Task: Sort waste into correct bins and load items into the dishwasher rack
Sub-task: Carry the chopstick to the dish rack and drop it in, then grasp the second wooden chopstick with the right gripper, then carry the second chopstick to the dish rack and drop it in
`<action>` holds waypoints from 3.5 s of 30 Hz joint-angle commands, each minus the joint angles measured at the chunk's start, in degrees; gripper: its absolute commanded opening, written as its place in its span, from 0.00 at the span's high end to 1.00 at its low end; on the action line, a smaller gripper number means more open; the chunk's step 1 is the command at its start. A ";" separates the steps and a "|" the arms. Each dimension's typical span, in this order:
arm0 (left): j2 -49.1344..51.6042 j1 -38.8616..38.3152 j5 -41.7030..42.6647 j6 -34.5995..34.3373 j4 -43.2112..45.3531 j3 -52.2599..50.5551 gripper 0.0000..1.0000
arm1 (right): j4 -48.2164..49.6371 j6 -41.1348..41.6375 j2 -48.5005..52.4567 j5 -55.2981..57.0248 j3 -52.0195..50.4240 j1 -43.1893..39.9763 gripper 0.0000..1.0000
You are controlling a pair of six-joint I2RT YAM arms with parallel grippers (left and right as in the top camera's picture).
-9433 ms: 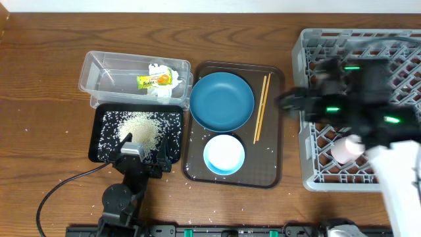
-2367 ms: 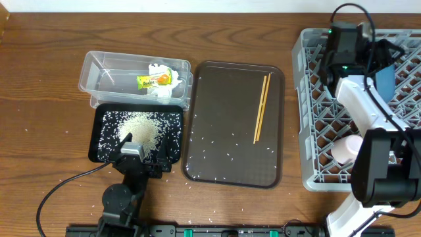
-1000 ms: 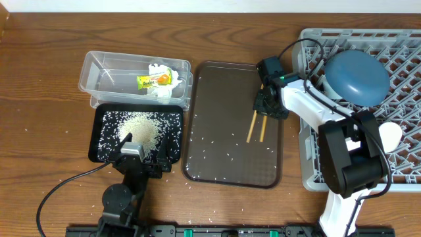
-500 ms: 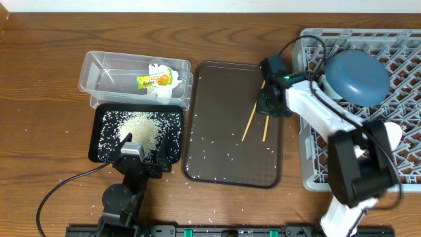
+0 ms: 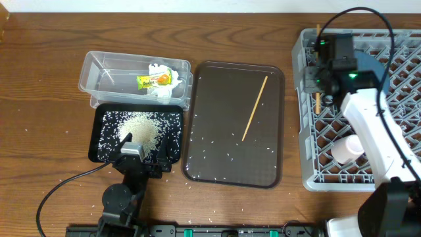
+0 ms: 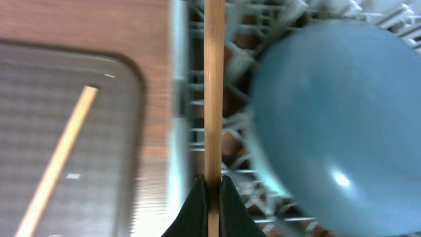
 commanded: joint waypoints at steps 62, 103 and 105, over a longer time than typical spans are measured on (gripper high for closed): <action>-0.39 0.28 -0.28 0.15 -0.98 -1.70 0.02 | 0.24 0.68 1.14 -2.67 0.22 11.61 0.99; -0.39 0.28 -0.28 0.15 -0.98 -1.70 0.02 | -16.74 0.96 -43.21 -32.54 0.17 2.82 0.01; -0.39 0.28 -0.28 0.15 -0.96 -1.70 0.02 | -21.24 0.26 -46.31 -31.69 0.17 2.80 0.01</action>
